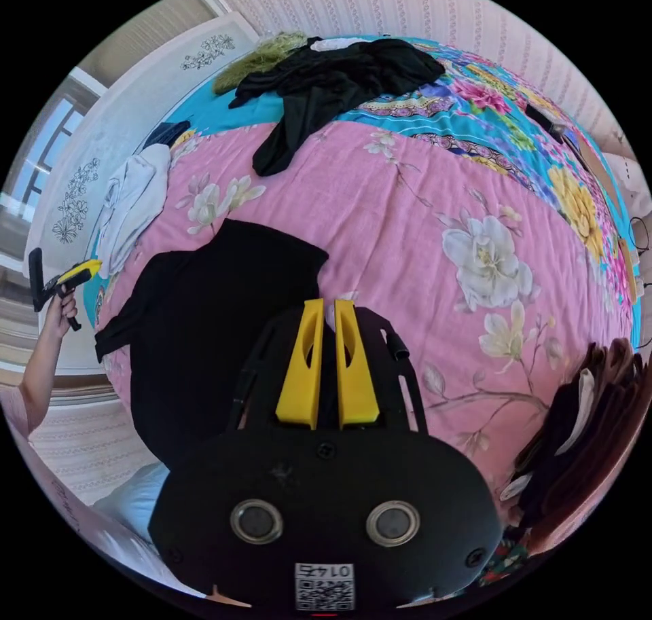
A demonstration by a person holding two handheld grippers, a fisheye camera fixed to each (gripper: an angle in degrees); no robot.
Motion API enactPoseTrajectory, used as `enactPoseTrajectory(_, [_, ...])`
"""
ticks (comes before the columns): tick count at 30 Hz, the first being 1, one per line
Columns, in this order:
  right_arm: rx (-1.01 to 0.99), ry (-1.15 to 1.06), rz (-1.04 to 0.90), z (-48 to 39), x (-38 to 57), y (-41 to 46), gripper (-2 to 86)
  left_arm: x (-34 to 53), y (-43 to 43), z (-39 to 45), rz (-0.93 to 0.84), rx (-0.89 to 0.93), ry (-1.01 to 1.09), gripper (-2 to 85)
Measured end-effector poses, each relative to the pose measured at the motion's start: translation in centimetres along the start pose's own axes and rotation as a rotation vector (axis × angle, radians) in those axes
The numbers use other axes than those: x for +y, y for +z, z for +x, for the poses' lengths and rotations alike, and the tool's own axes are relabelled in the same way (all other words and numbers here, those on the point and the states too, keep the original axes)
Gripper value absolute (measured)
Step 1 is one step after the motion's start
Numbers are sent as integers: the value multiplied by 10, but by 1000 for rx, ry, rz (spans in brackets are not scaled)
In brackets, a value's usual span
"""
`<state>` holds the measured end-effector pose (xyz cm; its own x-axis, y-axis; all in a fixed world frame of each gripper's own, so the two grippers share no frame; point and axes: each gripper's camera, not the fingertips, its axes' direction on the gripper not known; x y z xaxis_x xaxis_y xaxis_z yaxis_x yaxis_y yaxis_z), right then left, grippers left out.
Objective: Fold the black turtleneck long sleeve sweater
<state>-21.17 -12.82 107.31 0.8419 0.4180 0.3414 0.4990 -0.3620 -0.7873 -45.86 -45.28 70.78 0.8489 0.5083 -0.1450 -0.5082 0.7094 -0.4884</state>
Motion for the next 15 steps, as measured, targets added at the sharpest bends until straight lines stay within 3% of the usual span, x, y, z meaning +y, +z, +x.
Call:
enactPoseTrajectory(5, [-49,-273,-35,-72,14,13,47,125,-37,-41,-148,-136,-208,63])
enactPoseTrajectory(11, [-129,-669,-27,-207,-29,57,66,176,-40,-56,-203,-156,-279,72])
enactPoseTrajectory(15, [-159,-794,-140,-262,-41,103,77,202,-38,-55,-223,-154,-308,86])
